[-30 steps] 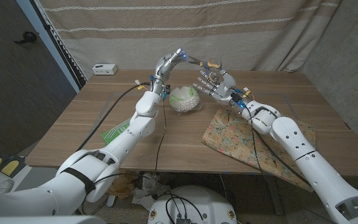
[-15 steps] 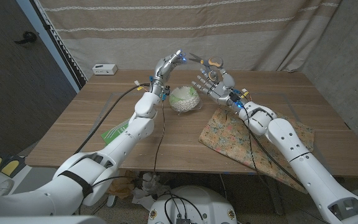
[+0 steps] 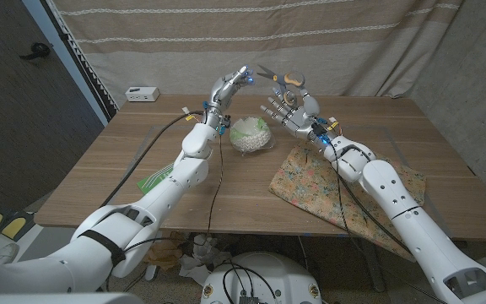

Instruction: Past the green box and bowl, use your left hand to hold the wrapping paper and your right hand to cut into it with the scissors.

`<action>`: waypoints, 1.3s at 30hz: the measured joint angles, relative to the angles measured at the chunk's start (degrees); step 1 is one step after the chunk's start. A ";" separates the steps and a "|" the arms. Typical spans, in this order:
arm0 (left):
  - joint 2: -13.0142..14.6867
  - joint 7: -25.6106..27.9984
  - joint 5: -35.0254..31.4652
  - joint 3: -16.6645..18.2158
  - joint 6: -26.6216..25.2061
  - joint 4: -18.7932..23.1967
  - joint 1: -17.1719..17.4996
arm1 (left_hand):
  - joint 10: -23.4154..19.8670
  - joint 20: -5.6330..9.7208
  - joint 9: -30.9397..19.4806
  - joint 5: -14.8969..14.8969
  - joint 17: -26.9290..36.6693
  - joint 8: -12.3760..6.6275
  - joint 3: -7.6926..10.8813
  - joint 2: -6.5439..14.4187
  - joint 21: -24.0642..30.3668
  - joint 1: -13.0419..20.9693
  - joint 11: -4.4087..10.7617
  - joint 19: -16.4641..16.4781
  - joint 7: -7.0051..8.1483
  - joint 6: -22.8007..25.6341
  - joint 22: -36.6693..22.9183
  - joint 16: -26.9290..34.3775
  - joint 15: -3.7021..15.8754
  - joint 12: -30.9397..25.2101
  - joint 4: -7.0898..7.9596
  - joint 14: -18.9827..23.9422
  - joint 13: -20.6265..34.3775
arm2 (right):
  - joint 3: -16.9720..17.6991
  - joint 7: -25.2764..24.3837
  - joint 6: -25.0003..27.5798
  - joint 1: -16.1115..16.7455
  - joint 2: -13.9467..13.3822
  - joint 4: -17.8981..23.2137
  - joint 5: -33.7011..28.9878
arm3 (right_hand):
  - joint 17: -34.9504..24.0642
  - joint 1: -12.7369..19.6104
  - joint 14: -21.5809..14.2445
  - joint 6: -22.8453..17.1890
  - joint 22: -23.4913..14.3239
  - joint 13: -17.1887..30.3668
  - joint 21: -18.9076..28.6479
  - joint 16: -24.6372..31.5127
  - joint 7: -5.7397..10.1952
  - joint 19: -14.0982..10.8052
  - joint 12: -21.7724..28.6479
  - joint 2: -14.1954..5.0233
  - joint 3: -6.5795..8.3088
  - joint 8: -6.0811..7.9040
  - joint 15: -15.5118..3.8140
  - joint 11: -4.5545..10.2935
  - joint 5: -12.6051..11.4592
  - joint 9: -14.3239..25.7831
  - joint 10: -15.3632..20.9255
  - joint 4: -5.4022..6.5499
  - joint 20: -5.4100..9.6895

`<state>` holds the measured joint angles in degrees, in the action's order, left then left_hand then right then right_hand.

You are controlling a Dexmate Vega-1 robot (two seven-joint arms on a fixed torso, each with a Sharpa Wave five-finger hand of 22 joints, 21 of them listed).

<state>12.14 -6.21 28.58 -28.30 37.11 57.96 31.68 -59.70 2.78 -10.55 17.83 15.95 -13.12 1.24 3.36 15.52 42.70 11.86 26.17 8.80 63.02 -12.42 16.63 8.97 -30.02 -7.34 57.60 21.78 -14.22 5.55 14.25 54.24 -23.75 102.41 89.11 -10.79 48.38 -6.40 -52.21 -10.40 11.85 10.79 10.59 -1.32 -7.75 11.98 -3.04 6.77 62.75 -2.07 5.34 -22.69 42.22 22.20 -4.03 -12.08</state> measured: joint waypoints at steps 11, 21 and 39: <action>0.54 0.73 0.20 0.32 -1.26 1.08 0.20 | 0.43 -0.32 0.00 -0.06 0.01 -0.29 -0.24 -0.34 0.00 -0.34 -0.02 -0.31 -0.32 2.19 -0.25 -0.94 -0.02 0.18 0.24 -0.63 0.36 | -0.19 0.15 0.30 -0.68 -0.28 1.06 -0.02 | 0.00 0.00 -0.01 0.01 0.00 0.00 0.00 0.00 0.00 0.00 0.00 -0.01 -0.49 0.00 0.00 -0.01 -0.65 -0.04 0.00 -0.02 0.00; 0.99 0.92 0.34 0.35 -2.98 1.27 -0.13 | 6.44 -1.26 -0.26 -1.22 -0.67 1.55 -2.11 -1.92 0.00 -3.58 -0.07 -1.26 -1.18 -3.15 -0.25 -3.85 -2.24 6.61 1.46 -7.90 -2.59 | -0.68 1.94 1.00 -1.20 -0.92 2.08 -0.06 | 0.00 -0.22 -0.01 0.01 -0.01 -0.13 0.08 0.00 -0.01 -0.01 0.00 -0.23 -0.92 0.45 0.01 -0.01 -1.48 -0.30 0.00 0.01 0.00; 0.77 -4.06 1.80 -0.53 -4.94 -2.58 -3.11 | 14.27 -2.57 -0.79 -0.84 -1.32 2.99 -4.20 -3.03 -0.50 -6.35 0.10 -4.21 1.35 -21.62 -0.24 -5.20 -5.13 12.88 2.13 -17.42 -1.94 | -1.36 4.42 2.56 -1.52 -2.13 2.71 0.49 | 0.00 -0.82 0.61 0.01 -0.01 -0.13 0.28 0.00 -0.01 -0.01 0.00 -0.38 -1.57 0.89 0.01 0.19 -2.57 -0.30 0.21 0.18 0.00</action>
<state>12.91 -10.28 30.38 -28.83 32.17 55.38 28.57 -45.43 0.21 -11.35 16.99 14.63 -10.13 -2.97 0.33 15.02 36.35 11.96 21.96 10.15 41.40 -12.66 11.43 3.84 -17.14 -5.21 40.18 19.84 -15.58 9.97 16.81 52.72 -25.88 105.12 89.60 -10.78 47.56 -5.79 -52.20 -10.41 11.72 11.07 10.59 -1.33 -7.76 11.98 -3.42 5.20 63.63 -2.06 5.54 -25.25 41.92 22.41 -3.86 -12.08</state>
